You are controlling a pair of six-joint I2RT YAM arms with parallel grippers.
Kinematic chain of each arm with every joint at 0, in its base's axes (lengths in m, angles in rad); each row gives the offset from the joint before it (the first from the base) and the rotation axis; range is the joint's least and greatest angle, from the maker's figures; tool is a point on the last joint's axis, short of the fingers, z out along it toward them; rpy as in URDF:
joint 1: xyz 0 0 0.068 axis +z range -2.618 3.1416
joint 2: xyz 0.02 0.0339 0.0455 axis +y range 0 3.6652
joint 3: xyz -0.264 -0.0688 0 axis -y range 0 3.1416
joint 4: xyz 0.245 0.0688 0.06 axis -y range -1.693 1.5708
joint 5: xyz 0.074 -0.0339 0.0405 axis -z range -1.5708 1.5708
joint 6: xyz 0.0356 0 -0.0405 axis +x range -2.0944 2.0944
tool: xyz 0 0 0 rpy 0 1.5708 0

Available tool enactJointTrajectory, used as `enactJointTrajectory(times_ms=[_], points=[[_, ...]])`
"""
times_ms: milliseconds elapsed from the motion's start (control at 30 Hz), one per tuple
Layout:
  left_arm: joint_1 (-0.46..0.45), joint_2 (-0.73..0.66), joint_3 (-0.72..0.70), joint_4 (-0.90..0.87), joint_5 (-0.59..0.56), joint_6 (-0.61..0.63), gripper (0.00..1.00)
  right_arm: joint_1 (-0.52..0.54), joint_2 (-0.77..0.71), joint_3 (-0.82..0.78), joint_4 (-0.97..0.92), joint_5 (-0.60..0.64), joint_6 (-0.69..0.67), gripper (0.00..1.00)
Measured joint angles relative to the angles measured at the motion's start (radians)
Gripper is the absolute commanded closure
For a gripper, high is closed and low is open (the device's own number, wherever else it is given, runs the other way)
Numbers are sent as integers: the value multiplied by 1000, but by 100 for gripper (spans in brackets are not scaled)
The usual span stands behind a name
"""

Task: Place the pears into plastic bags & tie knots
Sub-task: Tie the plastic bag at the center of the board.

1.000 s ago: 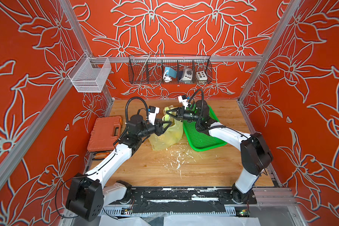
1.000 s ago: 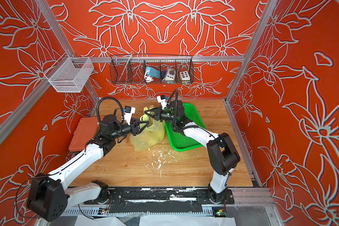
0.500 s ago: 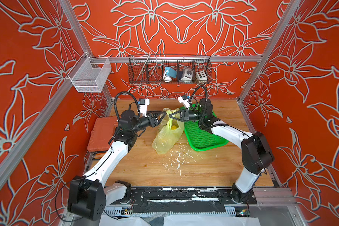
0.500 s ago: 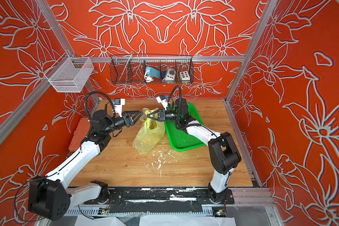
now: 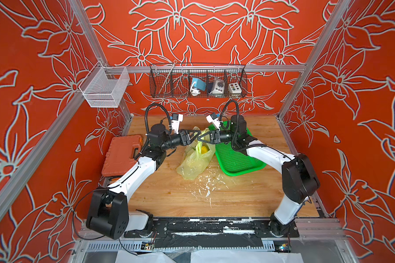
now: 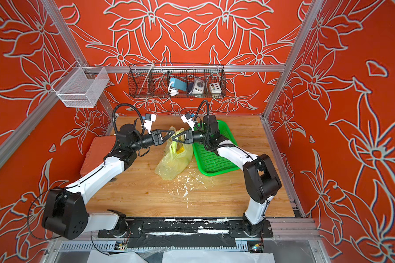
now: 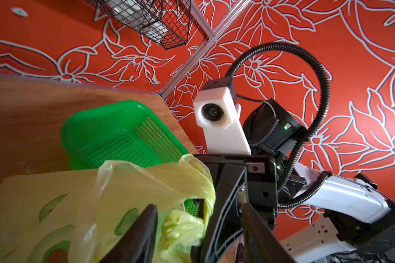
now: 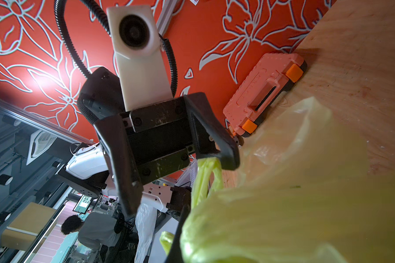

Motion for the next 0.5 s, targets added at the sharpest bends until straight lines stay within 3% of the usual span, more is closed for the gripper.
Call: enactJointTrajectory(times_ms=[133,400,500], points=[[-3,10,0,0,-1,-2,58,0,-6,0,-4,-2,-8,100],[-5,13,-1,24,4,-11,100,0,-19,0,-37,-2,-37,100],[-5,13,-2,29,6,-10,100,0,-20,0,-50,-2,-45,100]])
